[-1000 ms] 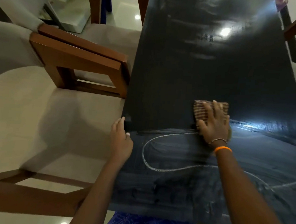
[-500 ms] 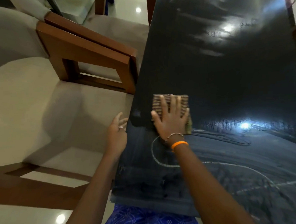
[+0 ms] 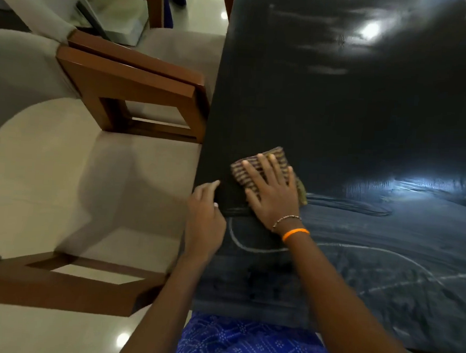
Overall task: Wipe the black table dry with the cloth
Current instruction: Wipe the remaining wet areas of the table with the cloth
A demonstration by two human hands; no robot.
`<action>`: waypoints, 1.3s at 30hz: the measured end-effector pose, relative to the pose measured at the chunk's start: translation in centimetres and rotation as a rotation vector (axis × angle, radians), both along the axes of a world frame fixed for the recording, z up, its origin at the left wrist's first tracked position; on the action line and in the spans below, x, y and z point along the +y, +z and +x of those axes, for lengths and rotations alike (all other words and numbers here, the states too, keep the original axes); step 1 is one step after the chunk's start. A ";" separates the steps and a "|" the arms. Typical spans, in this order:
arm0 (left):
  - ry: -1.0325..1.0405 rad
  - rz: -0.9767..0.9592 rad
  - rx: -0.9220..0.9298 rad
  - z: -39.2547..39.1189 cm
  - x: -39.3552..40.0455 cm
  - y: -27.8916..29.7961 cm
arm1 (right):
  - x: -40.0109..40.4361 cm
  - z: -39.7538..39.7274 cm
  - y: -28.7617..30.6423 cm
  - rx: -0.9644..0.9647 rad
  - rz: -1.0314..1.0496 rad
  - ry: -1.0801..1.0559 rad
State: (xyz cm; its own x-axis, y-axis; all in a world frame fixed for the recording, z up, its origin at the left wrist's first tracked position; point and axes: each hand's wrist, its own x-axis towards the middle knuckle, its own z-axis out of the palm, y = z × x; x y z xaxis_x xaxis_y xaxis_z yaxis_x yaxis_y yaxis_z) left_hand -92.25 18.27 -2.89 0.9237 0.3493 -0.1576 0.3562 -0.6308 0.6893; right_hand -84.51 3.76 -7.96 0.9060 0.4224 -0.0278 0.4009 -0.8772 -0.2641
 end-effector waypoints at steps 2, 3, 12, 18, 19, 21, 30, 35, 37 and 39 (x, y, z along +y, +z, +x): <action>-0.116 0.035 -0.023 0.7 -2.9 0.3 | -5.2 0.6 0.2 0.000 -0.024 -0.093; -0.173 0.028 -0.024 1.0 -4.5 0.4 | -8.0 0.9 0.4 0.005 -0.042 -0.145; -0.487 0.093 0.015 1.9 -18.0 0.1 | -31.6 -0.3 1.5 0.046 -0.088 -0.697; -0.452 0.218 0.095 2.0 -21.9 0.0 | -36.7 -0.2 0.5 0.059 -0.043 -0.949; -0.438 0.241 0.113 2.0 -22.3 0.0 | -35.8 0.0 0.4 0.063 -0.039 -0.983; -0.400 0.253 0.129 2.2 -22.9 0.1 | -32.9 0.5 0.4 0.071 -0.046 -0.976; -0.274 0.204 0.047 3.2 -27.4 0.6 | -23.5 0.7 -0.1 0.045 0.000 -0.140; -0.443 0.168 0.026 3.9 -30.9 0.4 | -34.4 1.8 -0.2 -0.015 -0.018 -0.386; -0.523 0.155 0.025 4.1 -32.8 0.5 | -39.0 2.4 0.1 -0.003 -0.033 -0.526; -0.592 0.149 0.025 4.1 -34.4 0.5 | -41.9 3.3 0.2 0.012 -0.037 -0.644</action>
